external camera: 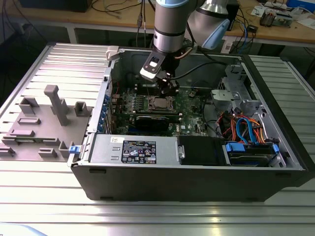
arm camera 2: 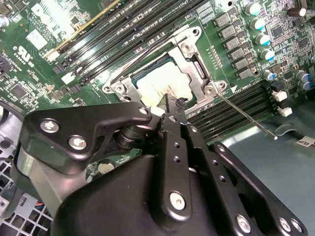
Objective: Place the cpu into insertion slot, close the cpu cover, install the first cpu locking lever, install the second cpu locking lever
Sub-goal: 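Install the first cpu locking lever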
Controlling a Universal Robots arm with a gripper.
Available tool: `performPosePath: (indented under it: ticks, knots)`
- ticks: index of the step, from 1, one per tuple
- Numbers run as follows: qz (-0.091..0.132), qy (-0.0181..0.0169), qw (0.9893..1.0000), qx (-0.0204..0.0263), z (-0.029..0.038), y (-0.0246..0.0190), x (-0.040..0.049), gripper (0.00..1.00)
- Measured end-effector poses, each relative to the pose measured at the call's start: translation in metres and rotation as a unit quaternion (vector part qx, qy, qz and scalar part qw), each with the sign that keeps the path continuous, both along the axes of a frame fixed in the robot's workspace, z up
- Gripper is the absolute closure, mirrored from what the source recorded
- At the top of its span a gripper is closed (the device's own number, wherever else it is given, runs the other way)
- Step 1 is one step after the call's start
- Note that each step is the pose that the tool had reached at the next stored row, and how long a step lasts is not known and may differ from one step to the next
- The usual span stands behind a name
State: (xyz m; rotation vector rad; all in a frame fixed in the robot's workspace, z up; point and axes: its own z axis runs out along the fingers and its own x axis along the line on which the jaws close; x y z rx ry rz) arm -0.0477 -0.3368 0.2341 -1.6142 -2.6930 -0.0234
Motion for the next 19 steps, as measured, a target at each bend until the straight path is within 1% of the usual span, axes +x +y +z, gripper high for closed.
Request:
performPosePath:
  ticks: [3,4,5,7,8,9,11,12,14,16,17,18,19]
  knots:
    - [0.0,0.0,1.0,-0.0001,0.0004,-0.0001,0.0,0.89]
    - [0.0,0.0,1.0,-0.0001,0.0018,-0.0001,0.0,0.89]
    - [0.001,0.0,1.0,0.0,0.0058,0.0,0.0,0.89]
    - [0.001,0.0,1.0,0.0,0.0089,0.0,0.0,0.89]
    - [0.003,-0.0001,1.0,0.0001,0.009,0.0,0.0,0.89]
    - [0.007,-0.0001,1.0,0.0001,0.009,0.0001,0.0,0.89]
    - [0.027,0.0,0.9996,0.0,0.009,0.0,0.0,0.89]
    - [0.043,0.0,0.9991,0.0,0.0091,0.0,0.0,0.89]
    - [0.064,0.0,0.998,0.0,0.0091,0.0,0.0,0.89]
    - [0.085,0.0,0.9964,0.0,0.0091,0.0,0.0,0.89]
    - [0.099,0.0,0.995,0.0,0.0091,0.0,0.0,0.89]
    - [0.109,0.0,0.9941,0.0,0.009,0.0,0.0,0.89]
    - [0.12,0.0,0.9928,0.0,0.0091,0.0,0.0,0.89]
